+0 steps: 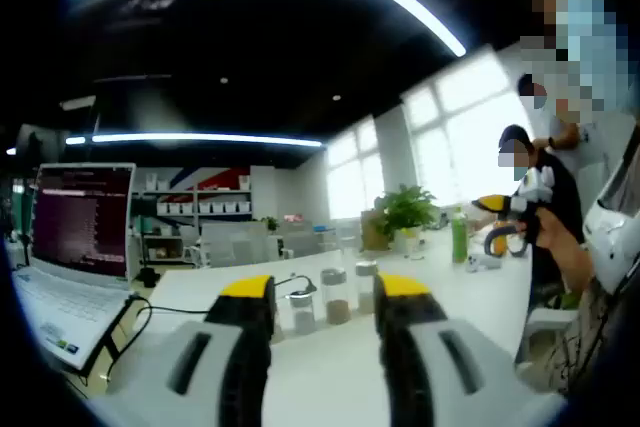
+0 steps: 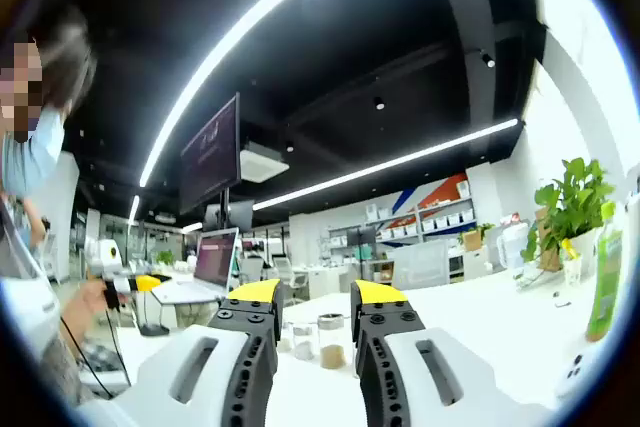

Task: Rotate the seasoning bottle until the label or dispensing opening points toward the visible target arrow and the bottle remains upright within the marked orientation range

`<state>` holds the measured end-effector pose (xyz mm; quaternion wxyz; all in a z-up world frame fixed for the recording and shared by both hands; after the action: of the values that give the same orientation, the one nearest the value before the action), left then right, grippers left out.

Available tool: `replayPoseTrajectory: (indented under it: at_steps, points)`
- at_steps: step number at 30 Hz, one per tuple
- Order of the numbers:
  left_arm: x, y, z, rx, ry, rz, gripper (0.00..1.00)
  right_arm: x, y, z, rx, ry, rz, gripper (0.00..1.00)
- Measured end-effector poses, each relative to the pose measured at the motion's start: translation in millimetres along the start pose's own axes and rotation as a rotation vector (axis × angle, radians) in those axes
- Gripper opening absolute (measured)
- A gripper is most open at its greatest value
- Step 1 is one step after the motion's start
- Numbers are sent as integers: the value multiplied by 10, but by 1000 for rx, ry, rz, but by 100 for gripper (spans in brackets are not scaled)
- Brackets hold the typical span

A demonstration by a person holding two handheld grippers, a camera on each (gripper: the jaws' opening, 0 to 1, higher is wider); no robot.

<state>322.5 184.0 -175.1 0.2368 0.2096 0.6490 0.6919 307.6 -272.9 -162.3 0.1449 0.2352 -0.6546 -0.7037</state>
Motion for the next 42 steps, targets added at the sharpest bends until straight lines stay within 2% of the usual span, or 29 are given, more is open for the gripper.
replayPoseTrajectory:
  at_steps: [3,7,10,13,18,20,22,25,29,34,39,42]
  points:
    - [134,-19,-2,-18,14,11,40,71,-83,2,-4,-10,10,29]
    - [237,-7,-7,-41,25,32,39,135,-92,-65,-40,-50,-21,28]
    - [340,-12,-27,-48,44,15,39,141,-64,-71,-64,-48,-49,28]
    - [418,-53,-46,-29,56,-8,39,103,-50,-49,-62,-44,-48,27]
    - [549,-93,-4,0,77,-24,38,-14,-86,21,-21,-16,-7,27]
    - [598,-67,4,-3,95,-30,38,-29,-100,6,24,-17,35,27]
    - [636,-27,-2,-15,105,-46,36,-21,-99,-17,33,-32,59,27]
    - [668,28,-31,-25,98,-78,34,35,-83,-34,38,-48,48,27]
    - [653,43,-61,-30,84,-78,34,102,-103,-57,-8,-48,24,27]
    - [632,48,-182,-44,41,-87,34,114,-135,-53,1,-53,69,27]
    - [710,57,-186,-60,51,-89,33,106,-110,21,53,-74,96,32]
    - [763,80,-204,-32,36,-117,33,105,-122,17,59,-90,112,33]
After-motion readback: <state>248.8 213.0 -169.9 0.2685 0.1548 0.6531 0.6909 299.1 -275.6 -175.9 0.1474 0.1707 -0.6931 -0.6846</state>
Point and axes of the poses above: the point that each gripper's makers call its tool centre point, and the gripper's own axes: x roughly backward along the fingers, z roughly to its left, y roughly out of its top, the point moved 10 cm from there along x, roughly backward along the fingers, and after that the axes turned 9 degrees about z, right-handed, at the moved point
